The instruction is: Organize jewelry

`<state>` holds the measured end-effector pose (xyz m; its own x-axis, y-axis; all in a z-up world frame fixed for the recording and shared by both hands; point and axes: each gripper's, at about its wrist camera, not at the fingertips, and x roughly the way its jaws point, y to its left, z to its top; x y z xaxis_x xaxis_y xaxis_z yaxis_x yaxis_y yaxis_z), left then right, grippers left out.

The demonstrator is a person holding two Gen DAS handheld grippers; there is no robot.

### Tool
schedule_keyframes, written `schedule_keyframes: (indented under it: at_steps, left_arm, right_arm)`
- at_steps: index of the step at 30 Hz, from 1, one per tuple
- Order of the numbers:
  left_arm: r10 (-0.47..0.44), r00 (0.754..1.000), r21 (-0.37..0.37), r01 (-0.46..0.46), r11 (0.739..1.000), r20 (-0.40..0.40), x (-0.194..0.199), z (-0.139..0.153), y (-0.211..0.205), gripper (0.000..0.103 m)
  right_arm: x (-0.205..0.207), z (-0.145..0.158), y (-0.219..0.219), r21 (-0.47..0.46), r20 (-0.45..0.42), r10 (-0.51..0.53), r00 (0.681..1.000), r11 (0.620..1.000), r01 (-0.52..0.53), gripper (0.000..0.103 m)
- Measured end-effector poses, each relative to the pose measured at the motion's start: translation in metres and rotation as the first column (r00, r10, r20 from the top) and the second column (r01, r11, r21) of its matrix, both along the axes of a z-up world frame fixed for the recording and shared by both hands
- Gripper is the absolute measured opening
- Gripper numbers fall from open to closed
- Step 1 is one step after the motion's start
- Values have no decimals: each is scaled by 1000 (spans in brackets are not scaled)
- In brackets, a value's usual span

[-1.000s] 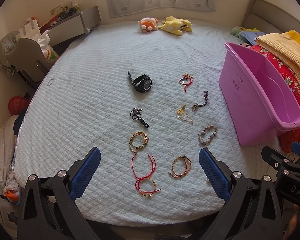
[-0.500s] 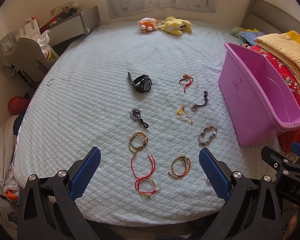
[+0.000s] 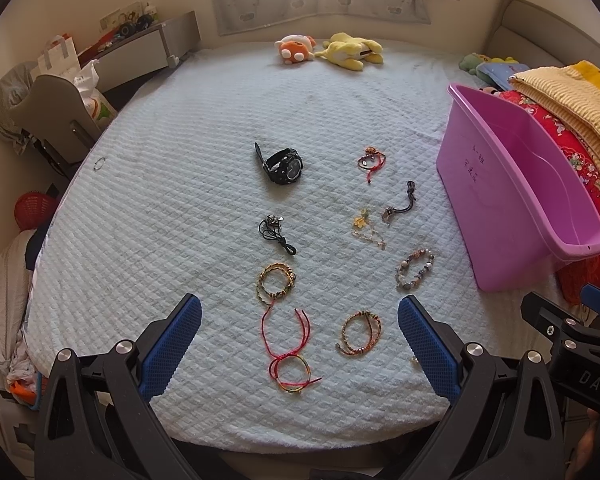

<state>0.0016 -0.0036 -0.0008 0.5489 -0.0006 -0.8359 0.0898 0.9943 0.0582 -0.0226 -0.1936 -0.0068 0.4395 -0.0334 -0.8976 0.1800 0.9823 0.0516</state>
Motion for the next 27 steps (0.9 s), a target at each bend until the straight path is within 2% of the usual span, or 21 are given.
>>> schedule_keyframes:
  at_steps: [27]
  left_arm:
    - [2,1000,-4,-2,1000,-6,-2,-2,-3,97]
  right_arm:
    - [0,-3,0,2,-2,2,1000,1000,-2,94]
